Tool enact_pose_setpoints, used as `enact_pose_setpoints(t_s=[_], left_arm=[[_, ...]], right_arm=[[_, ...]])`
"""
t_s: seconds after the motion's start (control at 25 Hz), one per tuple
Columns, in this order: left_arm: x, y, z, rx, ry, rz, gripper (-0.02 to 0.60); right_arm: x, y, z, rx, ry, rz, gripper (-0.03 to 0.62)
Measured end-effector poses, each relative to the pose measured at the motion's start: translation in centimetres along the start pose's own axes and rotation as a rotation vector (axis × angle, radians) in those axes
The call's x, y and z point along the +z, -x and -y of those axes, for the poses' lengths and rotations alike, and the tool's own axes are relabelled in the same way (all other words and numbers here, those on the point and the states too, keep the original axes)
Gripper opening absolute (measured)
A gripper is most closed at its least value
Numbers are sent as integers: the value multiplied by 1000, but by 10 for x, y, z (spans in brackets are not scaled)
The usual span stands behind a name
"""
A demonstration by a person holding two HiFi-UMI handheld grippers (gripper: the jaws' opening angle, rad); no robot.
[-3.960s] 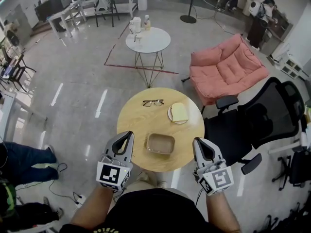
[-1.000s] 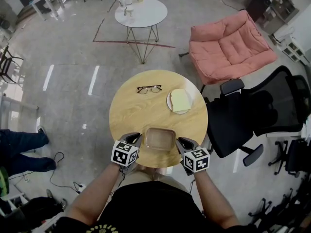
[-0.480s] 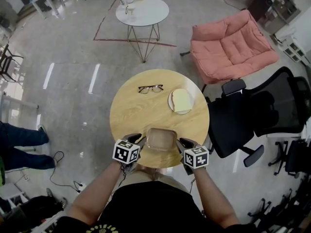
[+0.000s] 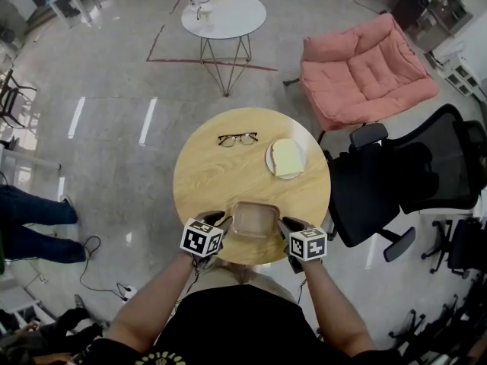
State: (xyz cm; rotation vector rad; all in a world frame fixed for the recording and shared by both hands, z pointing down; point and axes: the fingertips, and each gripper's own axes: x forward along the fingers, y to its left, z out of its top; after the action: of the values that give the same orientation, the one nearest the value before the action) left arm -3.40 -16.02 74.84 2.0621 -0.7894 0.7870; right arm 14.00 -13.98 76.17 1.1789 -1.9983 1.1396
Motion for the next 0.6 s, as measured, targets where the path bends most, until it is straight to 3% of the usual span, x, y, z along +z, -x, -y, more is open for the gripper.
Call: enact_pose_setpoints(t_s=[0.6], left_arm=[[-10, -8, -1, -27, 10, -39, 123]], right_arm=[[-5, -14, 8, -22, -58, -11, 82]])
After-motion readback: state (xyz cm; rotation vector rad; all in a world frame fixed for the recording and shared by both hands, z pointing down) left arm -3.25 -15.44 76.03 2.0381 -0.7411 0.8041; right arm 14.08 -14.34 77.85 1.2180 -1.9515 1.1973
